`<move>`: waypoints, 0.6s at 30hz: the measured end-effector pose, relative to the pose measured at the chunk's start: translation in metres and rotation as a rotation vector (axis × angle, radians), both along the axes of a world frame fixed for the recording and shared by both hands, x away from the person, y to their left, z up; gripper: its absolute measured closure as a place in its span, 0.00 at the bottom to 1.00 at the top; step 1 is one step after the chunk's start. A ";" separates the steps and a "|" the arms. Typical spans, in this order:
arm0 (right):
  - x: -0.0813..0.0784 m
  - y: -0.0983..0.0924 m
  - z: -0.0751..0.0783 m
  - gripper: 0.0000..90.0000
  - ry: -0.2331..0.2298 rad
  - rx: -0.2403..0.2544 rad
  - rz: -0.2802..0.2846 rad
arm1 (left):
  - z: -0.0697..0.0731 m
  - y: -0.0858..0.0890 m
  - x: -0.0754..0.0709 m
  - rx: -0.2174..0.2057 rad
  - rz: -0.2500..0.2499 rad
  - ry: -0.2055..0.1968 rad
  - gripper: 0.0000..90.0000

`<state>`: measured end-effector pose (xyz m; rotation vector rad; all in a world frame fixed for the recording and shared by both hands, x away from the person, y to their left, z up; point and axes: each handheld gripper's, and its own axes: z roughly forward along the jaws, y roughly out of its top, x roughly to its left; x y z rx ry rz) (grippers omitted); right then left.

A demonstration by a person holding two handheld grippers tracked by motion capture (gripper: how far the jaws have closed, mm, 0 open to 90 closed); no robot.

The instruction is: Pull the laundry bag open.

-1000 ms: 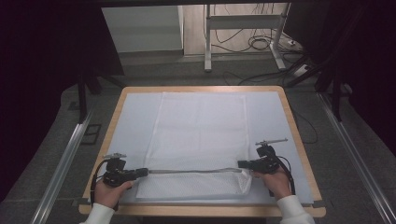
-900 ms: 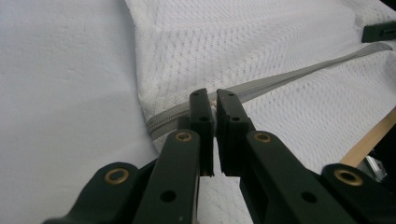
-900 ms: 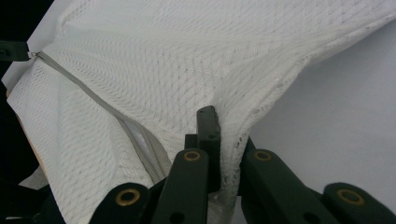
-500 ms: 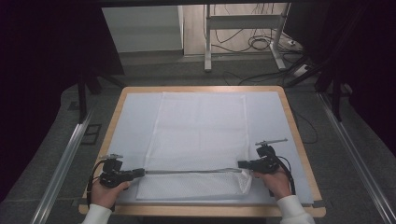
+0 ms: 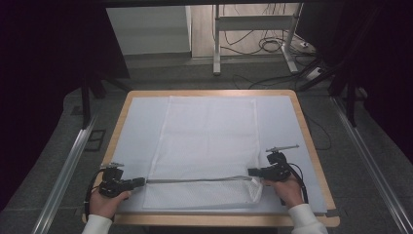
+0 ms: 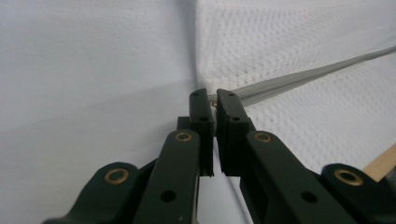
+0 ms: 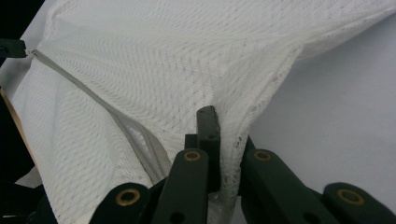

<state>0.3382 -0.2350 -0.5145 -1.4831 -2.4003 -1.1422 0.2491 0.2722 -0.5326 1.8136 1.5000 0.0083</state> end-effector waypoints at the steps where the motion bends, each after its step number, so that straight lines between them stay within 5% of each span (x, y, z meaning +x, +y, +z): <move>1: 0.000 0.000 0.000 0.98 0.001 0.001 0.000 | 0.000 0.000 0.000 0.003 -0.002 0.000 0.96; 13: -0.001 0.001 0.000 0.96 -0.024 -0.016 -0.012 | 0.002 -0.006 -0.001 0.027 -0.006 -0.028 0.94; 15: -0.002 0.000 0.001 0.87 -0.032 -0.030 -0.014 | 0.004 -0.005 -0.002 0.034 0.003 -0.044 0.92; 18: -0.004 -0.003 0.006 0.58 -0.082 -0.049 -0.055 | 0.008 -0.004 -0.002 0.057 0.013 -0.101 0.78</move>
